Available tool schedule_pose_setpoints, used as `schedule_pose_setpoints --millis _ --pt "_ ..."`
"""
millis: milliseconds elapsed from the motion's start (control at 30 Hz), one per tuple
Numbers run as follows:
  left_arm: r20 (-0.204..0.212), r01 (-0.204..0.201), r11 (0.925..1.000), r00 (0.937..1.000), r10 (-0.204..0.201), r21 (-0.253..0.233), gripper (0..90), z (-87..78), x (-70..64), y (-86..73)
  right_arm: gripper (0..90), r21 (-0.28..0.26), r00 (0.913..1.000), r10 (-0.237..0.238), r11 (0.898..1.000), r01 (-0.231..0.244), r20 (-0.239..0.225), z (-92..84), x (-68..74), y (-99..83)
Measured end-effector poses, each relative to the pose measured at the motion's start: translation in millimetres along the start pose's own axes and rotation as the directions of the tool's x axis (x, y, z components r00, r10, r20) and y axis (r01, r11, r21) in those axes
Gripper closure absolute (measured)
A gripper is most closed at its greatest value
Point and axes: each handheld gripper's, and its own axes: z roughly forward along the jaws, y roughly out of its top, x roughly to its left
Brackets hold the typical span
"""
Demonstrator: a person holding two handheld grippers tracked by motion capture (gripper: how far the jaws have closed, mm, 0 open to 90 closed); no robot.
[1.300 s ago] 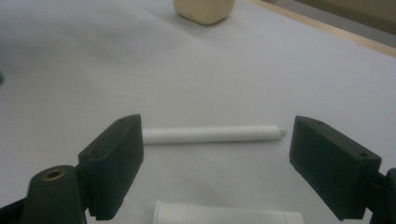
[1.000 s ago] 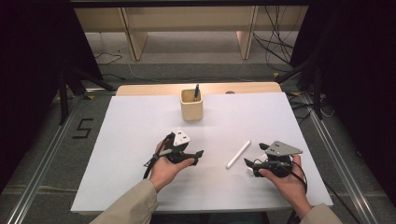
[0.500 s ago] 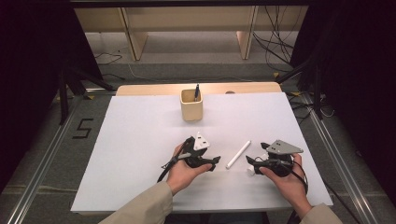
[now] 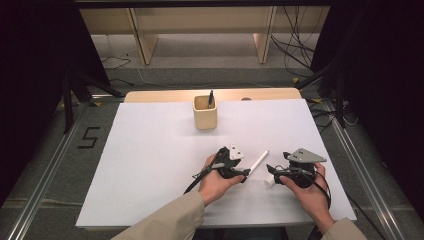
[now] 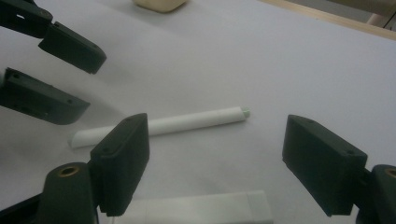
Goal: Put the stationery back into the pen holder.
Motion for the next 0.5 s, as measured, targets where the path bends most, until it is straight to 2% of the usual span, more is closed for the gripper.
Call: schedule_pose_setpoints --millis 500 --pt "0.005 -0.025 0.9990 0.9997 0.025 0.038 52.7 24.6 -12.6 9.0 23.6 -0.004 0.9998 0.011 1.000 -0.011 0.014 -1.0 -1.3 0.2"
